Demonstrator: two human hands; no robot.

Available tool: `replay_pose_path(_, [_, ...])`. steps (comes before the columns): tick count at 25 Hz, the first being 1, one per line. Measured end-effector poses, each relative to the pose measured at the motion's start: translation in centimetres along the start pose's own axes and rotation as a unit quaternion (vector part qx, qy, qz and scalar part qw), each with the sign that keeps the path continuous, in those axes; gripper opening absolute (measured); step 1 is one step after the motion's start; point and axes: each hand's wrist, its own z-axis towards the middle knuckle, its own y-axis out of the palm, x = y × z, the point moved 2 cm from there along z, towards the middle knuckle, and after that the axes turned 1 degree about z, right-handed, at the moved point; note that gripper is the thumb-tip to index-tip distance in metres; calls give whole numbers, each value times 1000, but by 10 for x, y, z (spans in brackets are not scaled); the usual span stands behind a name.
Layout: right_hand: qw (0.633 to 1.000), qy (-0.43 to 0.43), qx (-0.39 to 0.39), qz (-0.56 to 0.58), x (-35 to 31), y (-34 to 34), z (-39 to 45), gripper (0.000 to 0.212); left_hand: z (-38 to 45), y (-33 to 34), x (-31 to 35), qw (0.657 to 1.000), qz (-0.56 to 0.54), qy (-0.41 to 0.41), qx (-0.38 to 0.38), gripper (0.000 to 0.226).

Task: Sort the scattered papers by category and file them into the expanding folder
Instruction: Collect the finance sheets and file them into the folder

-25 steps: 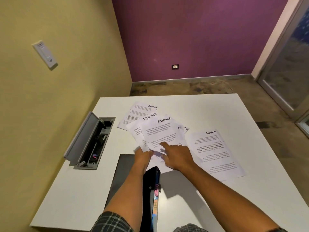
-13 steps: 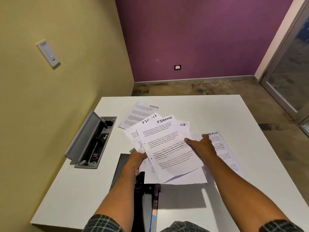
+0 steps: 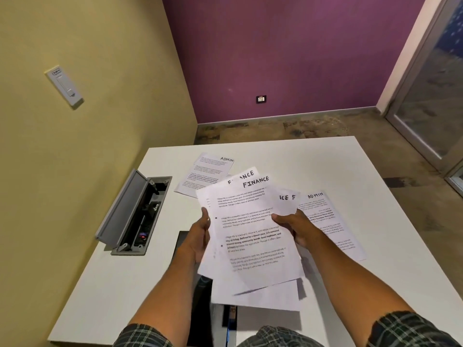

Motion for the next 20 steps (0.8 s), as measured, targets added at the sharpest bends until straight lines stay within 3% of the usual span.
replay_pose_path(2, [1000, -7, -17, -2, -2, 6, 0, 50, -3, 16, 1, 998, 52, 40, 0, 55])
replay_pose_path(5, [998, -11, -64, -26, -5, 16, -3, 51, 6, 31, -4, 989, 104, 100, -28, 75])
replay_pose_path(8, [990, -45, -43, -127, -12, 16, -1, 51, 13, 39, -6, 984, 117, 120, -57, 61])
replay_pose_path(11, [985, -87, 2, -148, -31, 16, -6, 45, 11, 42, 8, 972, 166, 166, -5, 51])
replay_pose_path(13, [982, -124, 10, -140, -45, 20, -8, 40, 9, 46, 21, 952, 224, 207, 27, 58])
replay_pose_path(20, [970, -222, 5, -101, -63, 25, -13, 51, -5, 64, 40, 947, 172, 268, 36, 43])
